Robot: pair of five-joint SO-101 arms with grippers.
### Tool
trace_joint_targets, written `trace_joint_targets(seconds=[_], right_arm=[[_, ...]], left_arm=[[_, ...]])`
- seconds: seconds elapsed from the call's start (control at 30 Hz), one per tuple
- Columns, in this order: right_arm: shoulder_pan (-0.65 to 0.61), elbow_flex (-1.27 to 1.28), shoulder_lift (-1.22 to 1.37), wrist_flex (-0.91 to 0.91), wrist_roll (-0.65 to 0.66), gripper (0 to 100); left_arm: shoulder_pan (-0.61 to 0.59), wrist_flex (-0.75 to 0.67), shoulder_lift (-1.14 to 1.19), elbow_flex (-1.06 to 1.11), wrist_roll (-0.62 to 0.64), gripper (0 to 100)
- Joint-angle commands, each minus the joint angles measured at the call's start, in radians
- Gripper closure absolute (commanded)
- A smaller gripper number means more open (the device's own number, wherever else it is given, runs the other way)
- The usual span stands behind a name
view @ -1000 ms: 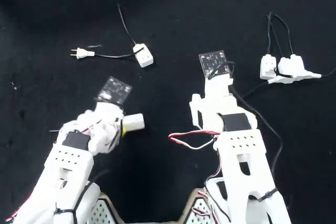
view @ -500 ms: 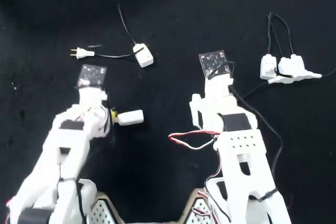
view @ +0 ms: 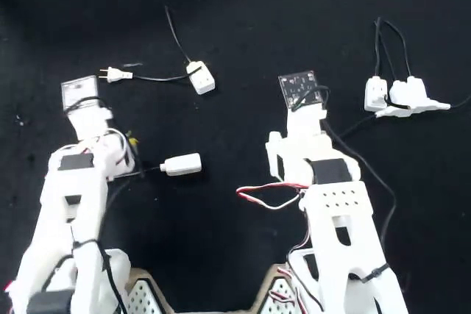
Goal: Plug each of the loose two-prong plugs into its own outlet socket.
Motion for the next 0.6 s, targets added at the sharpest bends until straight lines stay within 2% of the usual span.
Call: trace_joint_targets(seconds=[0.0, 0.1, 0.3, 0.57], right_arm=[[0.014, -0.039, -0.035, -0.021, -0.012, 98.8], [0.014, -0.039, -0.035, -0.021, -0.012, 98.8], [0.014, -0.039, -0.035, -0.021, -0.012, 98.8], [0.014, -0.039, -0.035, -0.021, -0.012, 98.8]], left_arm=[[0.136, 0.124, -0.118, -0.025, -0.172, 81], [0.246, 0.190, -0.192, 0.018, -0.288, 81], [0.360, 0.157, -0.272, 0.114, -0.310, 81], [0.360, -0.114, -0.272, 0.255, -0.310, 81]])
